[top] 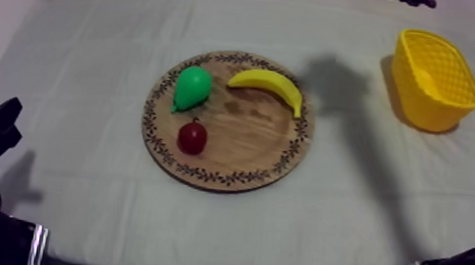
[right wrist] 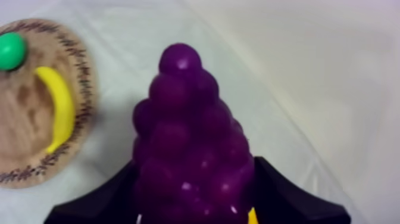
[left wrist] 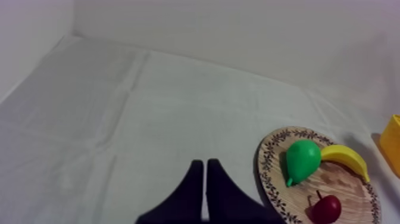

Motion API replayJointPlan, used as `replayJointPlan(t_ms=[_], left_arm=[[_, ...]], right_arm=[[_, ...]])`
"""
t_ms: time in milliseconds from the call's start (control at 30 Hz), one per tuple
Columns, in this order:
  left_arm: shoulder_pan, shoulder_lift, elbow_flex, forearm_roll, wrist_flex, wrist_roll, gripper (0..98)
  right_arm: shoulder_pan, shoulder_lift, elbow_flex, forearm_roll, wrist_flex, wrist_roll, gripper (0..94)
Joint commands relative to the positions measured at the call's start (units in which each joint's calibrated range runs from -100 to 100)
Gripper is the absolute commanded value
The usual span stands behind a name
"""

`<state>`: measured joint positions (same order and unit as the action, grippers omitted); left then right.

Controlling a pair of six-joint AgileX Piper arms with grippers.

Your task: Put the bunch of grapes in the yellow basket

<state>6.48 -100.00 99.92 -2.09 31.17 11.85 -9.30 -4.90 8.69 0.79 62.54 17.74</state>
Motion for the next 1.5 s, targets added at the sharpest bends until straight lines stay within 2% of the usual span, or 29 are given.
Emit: replayJointPlan(t_ms=[0, 333, 667, 1133, 1467], left_arm=[[0.00, 0.00, -0.03, -0.03, -0.05, -0.01, 0.1], [0.00, 0.00, -0.03, -0.03, -0.05, -0.01, 0.1], [0.00, 0.00, -0.03, -0.03, -0.05, -0.01, 0.1], [0.00, 0.00, -0.03, -0.03, -0.05, -0.01, 0.1], [0.00, 0.00, -0.03, -0.03, -0.05, -0.01, 0.1]], right_arm=[[2.39, -0.21, 0.79, 0.28, -2.27, -1.61, 35.6], [9.03, 2.30, 5.02, 2.61, -13.03, -8.33, 36.5], [12.40, 10.37, 4.52, 2.67, -15.17, -11.27, 36.3], [16.49, 23.37, 2.46, 2.20, -15.19, -10.64, 36.7], [17.93, 26.97, 5.23, 1.57, -17.03, -9.55, 36.6]])
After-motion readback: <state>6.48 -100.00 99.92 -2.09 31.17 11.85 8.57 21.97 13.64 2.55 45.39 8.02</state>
